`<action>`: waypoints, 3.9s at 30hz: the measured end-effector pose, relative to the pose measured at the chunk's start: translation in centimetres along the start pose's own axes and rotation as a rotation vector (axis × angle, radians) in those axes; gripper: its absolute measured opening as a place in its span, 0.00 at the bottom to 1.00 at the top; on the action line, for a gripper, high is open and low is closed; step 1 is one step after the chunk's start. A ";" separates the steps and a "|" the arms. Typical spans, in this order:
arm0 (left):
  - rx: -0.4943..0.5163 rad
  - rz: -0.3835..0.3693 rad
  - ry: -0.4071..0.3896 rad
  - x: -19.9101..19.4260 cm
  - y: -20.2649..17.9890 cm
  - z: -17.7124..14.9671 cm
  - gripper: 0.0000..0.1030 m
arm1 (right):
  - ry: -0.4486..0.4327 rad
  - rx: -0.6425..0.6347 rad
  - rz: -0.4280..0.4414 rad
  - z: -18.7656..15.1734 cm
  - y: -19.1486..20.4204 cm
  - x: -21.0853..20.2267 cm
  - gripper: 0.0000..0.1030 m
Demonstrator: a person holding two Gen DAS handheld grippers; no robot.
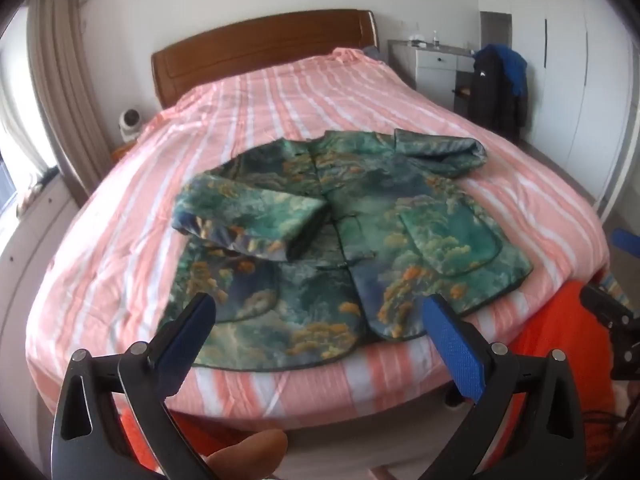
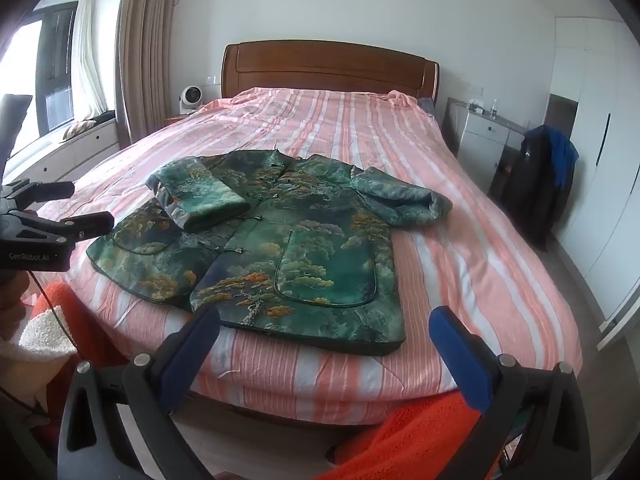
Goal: Fold large clothes
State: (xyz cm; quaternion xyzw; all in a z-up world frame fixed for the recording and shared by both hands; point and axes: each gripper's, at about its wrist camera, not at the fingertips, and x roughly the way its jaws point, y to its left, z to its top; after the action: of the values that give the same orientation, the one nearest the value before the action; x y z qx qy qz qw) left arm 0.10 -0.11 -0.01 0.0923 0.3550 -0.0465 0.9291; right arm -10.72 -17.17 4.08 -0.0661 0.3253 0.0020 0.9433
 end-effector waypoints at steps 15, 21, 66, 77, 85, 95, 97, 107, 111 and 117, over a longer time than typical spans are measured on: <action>-0.102 -0.058 0.069 0.9 2.0 -0.4 1.00 | 0.004 0.018 0.006 -0.2 -0.1 -0.2 1.00; -0.121 -0.030 0.082 1.2 2.5 -0.5 1.00 | 0.005 0.017 0.008 -0.2 -0.2 -0.1 1.00; -0.159 -0.035 0.057 0.9 3.5 -1.1 1.00 | -0.022 0.098 -0.083 0.5 -2.2 0.2 1.00; -0.167 -0.037 0.065 0.9 4.1 -1.5 1.00 | -0.030 0.031 -0.082 1.3 -0.3 0.3 1.00; -0.122 -0.038 0.058 0.9 2.6 -1.1 1.00 | -0.023 0.038 -0.071 1.2 -0.2 0.5 1.00; -0.113 -0.037 0.069 1.2 2.3 -1.2 1.00 | -0.011 0.033 -0.057 0.9 -0.2 0.7 1.00; -0.114 -0.037 0.071 1.2 2.3 -1.2 1.00 | -0.008 0.029 -0.051 0.9 -0.1 0.8 1.00; -0.118 -0.035 0.078 1.4 2.7 -1.6 1.00 | -0.007 0.011 -0.036 0.8 0.6 0.8 1.00; -0.116 -0.035 0.082 1.4 2.9 -1.9 1.00 | -0.004 0.010 -0.034 0.7 0.6 0.8 1.00; -0.115 -0.034 0.082 1.4 2.8 -2.0 1.00 | -0.005 0.012 -0.033 0.6 0.6 0.8 1.00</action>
State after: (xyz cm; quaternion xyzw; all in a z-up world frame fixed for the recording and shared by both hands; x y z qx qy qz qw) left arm 0.26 3.02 -2.03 0.0344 0.3965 -0.0380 0.9166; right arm -9.70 -16.54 3.98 -0.0655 0.3220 -0.0153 0.9443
